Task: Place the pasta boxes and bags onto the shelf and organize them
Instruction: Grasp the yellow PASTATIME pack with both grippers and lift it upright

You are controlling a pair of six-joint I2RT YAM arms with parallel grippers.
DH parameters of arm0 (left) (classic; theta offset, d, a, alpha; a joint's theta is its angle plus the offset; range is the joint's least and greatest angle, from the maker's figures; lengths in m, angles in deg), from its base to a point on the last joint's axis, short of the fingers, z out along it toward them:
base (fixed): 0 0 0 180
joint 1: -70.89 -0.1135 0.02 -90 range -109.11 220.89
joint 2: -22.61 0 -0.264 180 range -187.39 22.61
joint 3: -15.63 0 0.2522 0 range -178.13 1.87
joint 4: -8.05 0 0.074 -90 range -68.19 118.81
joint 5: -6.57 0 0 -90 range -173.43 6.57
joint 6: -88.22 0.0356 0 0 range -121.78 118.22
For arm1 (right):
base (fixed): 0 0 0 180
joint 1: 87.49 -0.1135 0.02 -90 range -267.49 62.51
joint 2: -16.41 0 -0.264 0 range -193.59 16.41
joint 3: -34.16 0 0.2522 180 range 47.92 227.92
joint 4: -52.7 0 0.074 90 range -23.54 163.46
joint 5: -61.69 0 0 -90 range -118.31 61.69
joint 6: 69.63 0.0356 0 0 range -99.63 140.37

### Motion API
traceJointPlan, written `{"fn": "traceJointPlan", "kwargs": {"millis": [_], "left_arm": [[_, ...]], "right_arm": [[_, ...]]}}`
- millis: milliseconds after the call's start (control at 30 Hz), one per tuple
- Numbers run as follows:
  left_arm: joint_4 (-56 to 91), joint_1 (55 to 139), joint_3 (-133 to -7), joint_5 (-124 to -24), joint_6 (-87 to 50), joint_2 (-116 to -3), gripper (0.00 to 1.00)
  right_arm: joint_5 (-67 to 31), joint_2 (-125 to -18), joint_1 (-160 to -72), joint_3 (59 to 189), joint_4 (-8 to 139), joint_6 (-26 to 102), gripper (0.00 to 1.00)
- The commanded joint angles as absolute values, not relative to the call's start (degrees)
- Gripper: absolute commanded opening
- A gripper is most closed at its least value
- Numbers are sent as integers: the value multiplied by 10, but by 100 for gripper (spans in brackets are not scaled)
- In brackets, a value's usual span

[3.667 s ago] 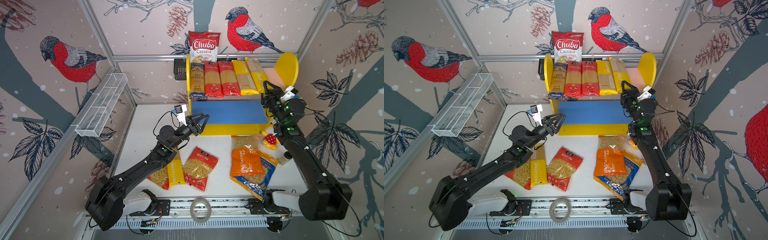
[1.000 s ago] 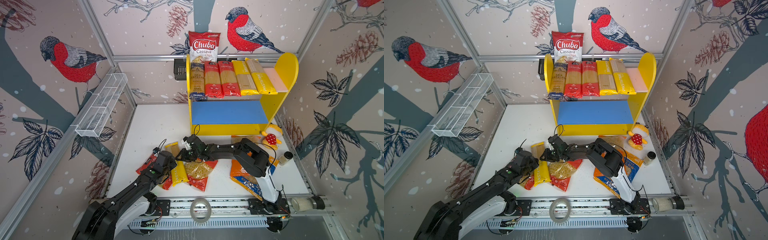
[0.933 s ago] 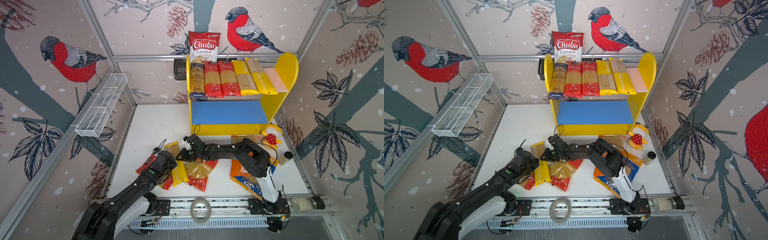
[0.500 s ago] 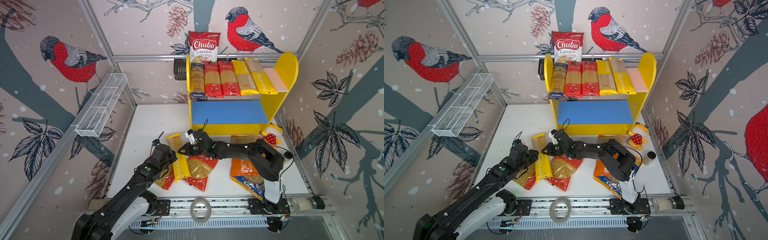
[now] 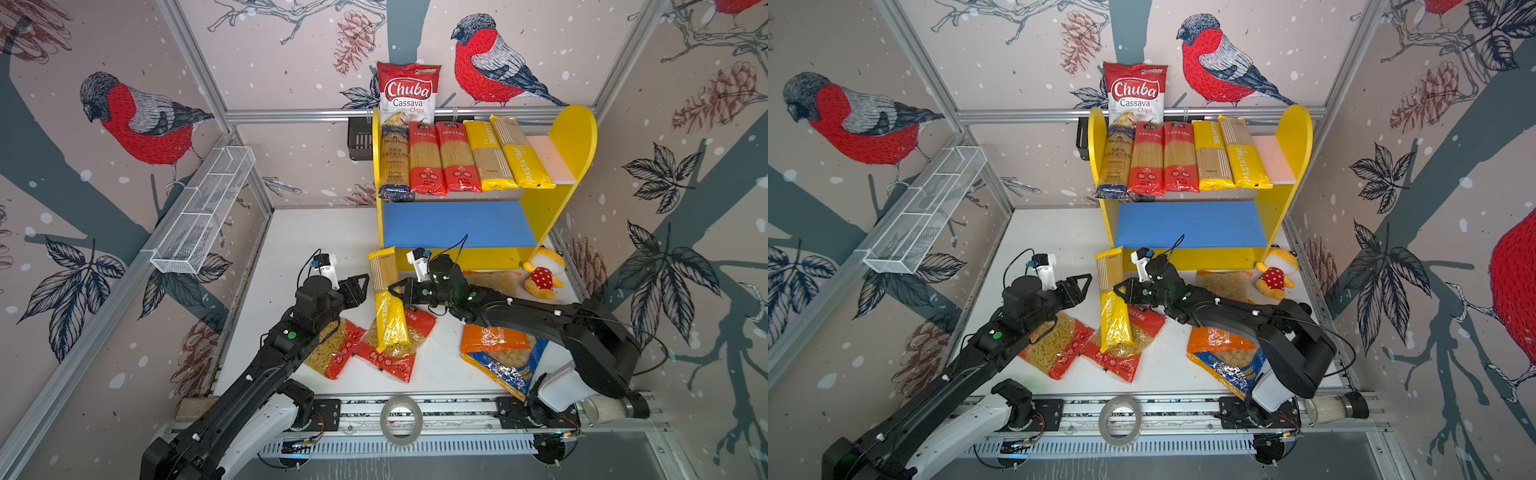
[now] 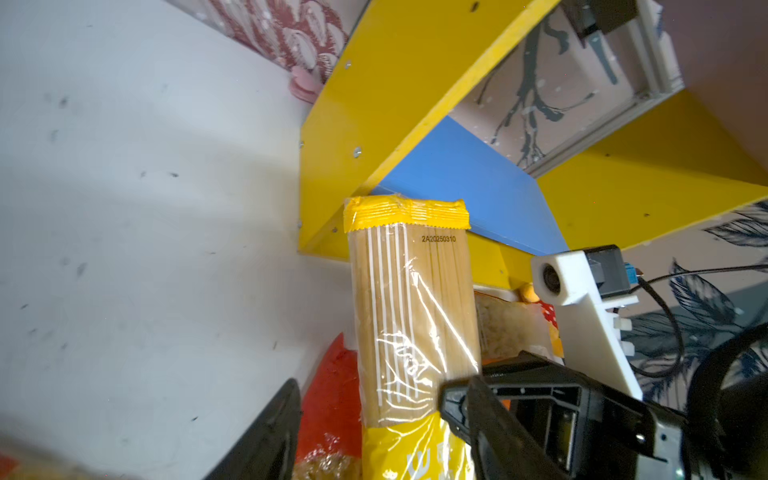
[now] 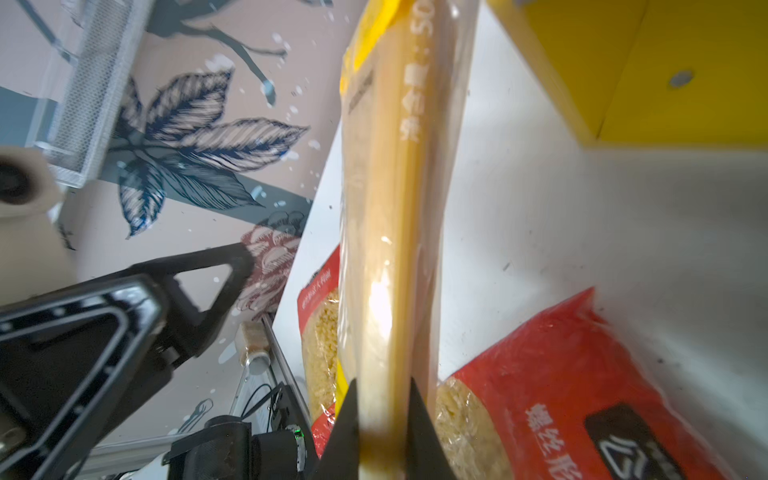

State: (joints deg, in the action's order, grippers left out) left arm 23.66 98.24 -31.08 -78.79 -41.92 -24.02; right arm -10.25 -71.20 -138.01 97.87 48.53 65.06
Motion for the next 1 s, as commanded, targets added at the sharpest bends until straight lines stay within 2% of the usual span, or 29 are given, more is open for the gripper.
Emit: {"fn": "traceJointPlan", "kwargs": {"millis": [0,233,500,767,967], "left_arm": [[114,981,-318,-694,-397,-258,66],[-30,988,-326,-584,-400,-303,72],[-85,1014,-332,-558,-378,-344,72],[-136,1055,-354,-533,-346,-381,68],[-163,1056,-361,-517,-349,-390,60]], "right_arm": [[-133,-664,-1376,956,387,587,0],[-142,-571,-1359,907,349,528,0],[-65,-475,-1309,869,321,490,0],[-14,-440,-1303,867,326,457,0],[23,-426,-1304,860,307,454,0]]}}
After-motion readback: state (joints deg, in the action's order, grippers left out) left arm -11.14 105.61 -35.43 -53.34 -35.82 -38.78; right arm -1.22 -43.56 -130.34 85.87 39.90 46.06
